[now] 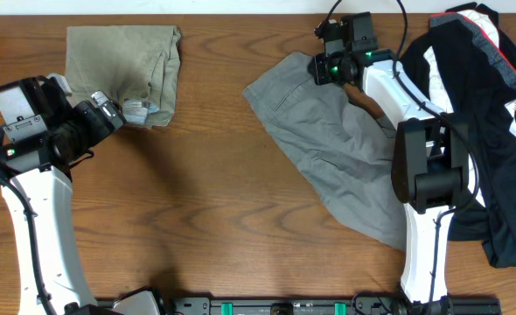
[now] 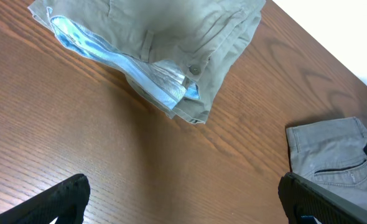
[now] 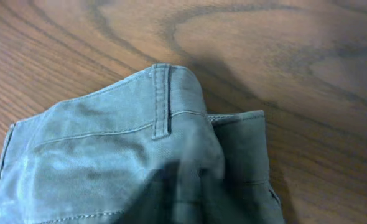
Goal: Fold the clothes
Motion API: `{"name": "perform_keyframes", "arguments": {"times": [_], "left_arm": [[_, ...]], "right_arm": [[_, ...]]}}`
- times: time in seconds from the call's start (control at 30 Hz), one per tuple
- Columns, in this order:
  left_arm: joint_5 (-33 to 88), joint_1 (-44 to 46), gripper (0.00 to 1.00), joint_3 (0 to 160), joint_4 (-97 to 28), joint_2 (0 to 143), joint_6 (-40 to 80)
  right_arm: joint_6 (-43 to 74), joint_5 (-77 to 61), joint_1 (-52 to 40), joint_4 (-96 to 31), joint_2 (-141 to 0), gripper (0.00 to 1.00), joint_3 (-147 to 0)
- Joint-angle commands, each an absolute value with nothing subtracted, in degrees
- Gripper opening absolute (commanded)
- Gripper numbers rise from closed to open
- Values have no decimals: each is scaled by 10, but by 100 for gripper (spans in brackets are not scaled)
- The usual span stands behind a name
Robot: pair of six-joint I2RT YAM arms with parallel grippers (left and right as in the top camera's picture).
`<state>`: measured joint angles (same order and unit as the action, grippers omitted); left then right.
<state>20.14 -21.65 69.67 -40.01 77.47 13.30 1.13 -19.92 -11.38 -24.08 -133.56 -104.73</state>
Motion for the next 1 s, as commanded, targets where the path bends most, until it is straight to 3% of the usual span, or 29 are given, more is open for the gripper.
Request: {"name": "perform_keyframes", "arguments": {"times": [0.0,0.3,0.73,0.8,0.87,0.97], "left_arm": [[198,-218,98,687,-399,779,132],[198,-218,98,687,-397,779,132],[198,-218,98,687,-376,779,132],[198,-218,98,687,-374,779,132],[198,-218,98,687,-374,779,132],[198,-218,98,687,-372,779,132]], "right_arm": [[31,-214,-112,-241,-1320,5,-1052],[27,-215,-152,-276,-1223,1,-1053],[42,-173,-356,-478,-1174,1,-1052],[42,-147,-378,-492,-1174,12,-1052],[42,-148,-387,-497,-1174,43,-1052],[42,-185,-384,-490,-1170,58,-1052]]}}
